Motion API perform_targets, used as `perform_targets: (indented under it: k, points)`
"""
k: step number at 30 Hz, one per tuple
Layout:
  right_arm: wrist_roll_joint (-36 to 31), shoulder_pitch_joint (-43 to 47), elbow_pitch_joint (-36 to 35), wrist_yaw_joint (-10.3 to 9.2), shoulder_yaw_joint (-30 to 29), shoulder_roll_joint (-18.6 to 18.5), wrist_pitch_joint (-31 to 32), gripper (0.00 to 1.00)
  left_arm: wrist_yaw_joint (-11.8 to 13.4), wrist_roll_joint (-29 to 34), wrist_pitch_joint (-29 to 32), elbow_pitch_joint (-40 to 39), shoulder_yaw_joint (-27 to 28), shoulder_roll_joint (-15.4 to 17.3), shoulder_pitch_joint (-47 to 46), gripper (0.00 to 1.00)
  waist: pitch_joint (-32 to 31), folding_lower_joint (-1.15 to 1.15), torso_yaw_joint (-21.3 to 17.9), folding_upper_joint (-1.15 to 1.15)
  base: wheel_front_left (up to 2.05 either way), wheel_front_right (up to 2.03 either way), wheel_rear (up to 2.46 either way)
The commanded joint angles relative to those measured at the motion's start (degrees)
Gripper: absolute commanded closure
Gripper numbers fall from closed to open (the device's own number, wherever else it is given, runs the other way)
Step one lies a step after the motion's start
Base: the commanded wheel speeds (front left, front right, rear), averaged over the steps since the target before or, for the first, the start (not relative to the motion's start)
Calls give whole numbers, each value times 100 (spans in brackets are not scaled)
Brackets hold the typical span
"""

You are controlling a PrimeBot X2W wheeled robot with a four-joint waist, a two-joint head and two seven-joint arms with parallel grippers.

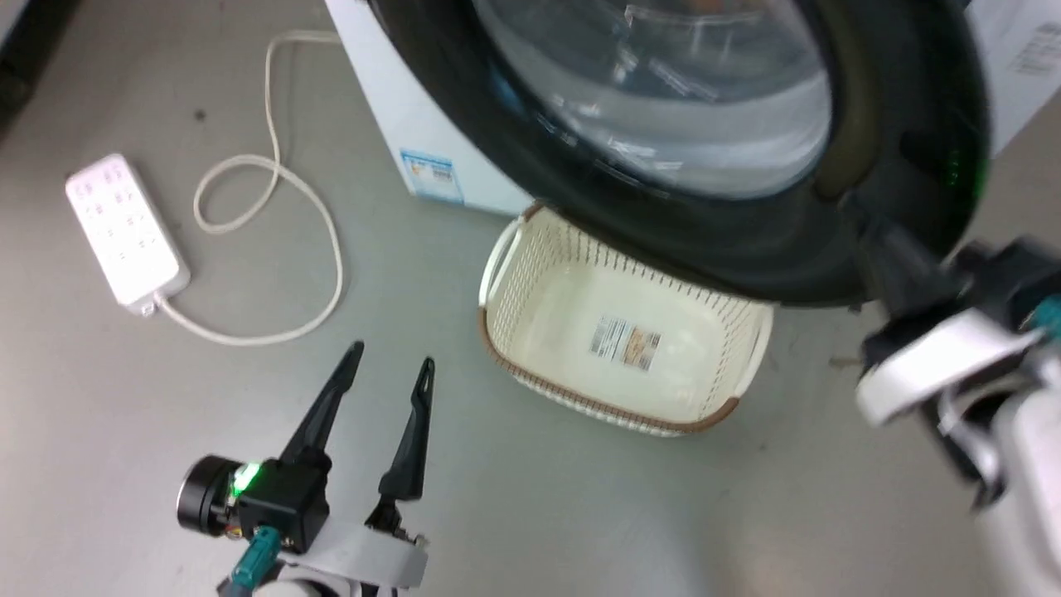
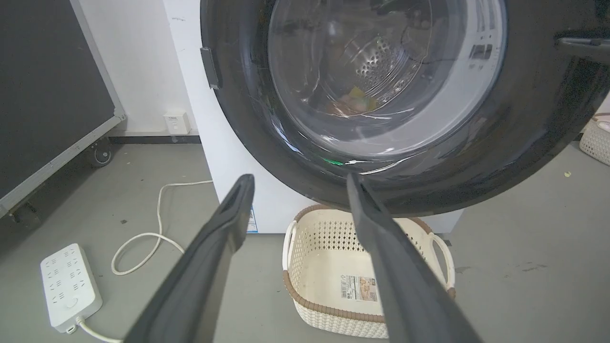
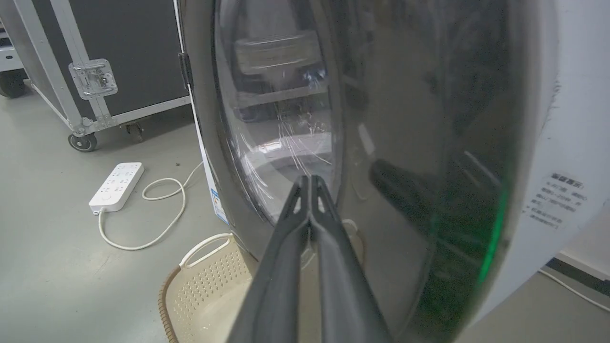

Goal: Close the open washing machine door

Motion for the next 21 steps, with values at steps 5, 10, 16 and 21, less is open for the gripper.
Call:
perform_targets:
  k: [5, 10, 16, 21]
  points:
    - [357, -911, 543, -4, -258, -410, 112, 100, -101, 71, -25, -35, 80, -171, -240, 0, 527, -2, 210, 0, 0, 0, 0]
    - [512, -1492, 980, -4, -526, -582, 218, 100, -178, 115, -25, -39, 148, -251, -300, 0, 687, -2, 264, 0, 0, 0, 0]
    - [521, -2196, 1501, -4, -755, -716, 378, 100, -248, 154, -25, -40, 208, -344, -381, 0, 858, -2, 310, 0, 0, 0, 0]
    - [503, -2605, 1940, -4, -915, -745, 390, 100, -283, 175, -25, -17, 249, -395, -417, 0, 913, -2, 321, 0, 0, 0, 0]
